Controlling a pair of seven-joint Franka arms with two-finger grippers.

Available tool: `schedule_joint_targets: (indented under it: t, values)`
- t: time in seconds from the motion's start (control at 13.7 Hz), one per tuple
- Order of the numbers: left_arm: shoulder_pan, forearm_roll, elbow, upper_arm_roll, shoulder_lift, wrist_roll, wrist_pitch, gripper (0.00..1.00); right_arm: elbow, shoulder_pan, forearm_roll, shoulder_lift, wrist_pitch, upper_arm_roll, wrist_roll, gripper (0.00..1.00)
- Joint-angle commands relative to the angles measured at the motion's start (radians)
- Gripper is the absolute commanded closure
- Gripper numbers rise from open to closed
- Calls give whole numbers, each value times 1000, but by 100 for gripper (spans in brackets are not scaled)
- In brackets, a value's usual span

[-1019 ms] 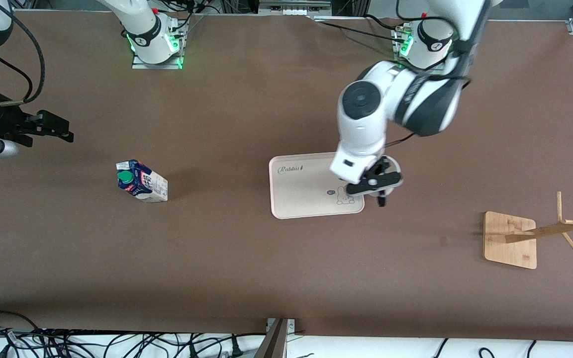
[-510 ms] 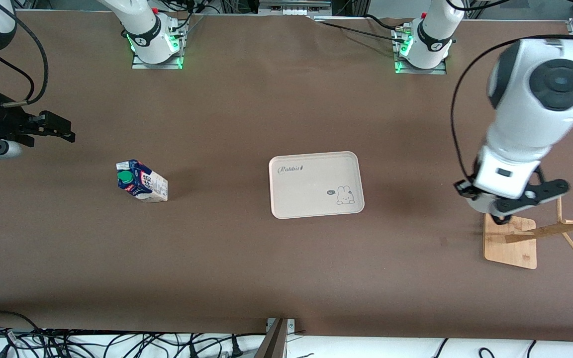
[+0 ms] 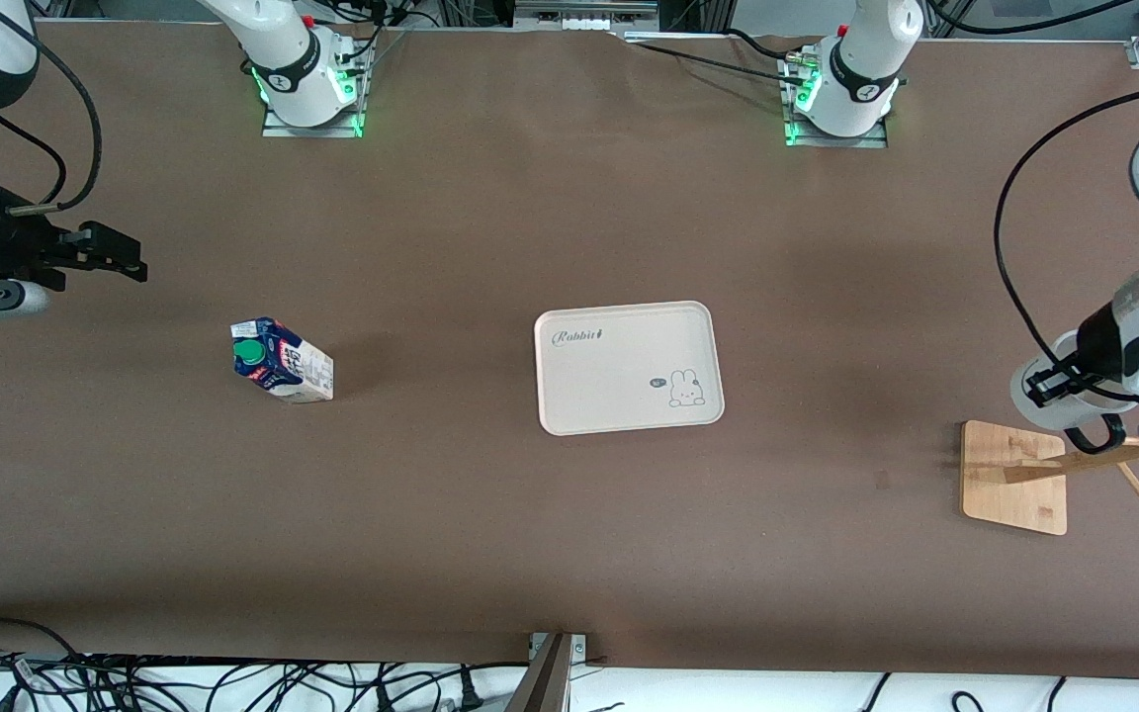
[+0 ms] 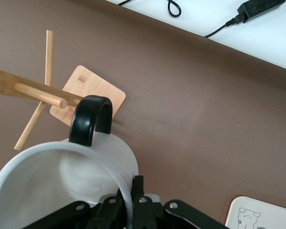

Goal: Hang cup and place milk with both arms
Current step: 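Hook the mug handle onto a peg of the wooden mug tree with the left gripper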

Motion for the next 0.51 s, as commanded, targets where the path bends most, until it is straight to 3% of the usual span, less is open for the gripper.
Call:
schedule_joint_targets:
  t: [0.0,0.22,0.44]
  values:
    - [46,-27,13,-14,-8,107,-18,100,-20,-31,-29,-28,9,35,-14,0]
    - [73,-33,13,-14,-4,142,-16,100,-14,-28,-30,-28,6,37,-12,0]
    - [110,-139,15,-11,5,220,-10,100,8,-28,-30,-25,5,35,-6,0]
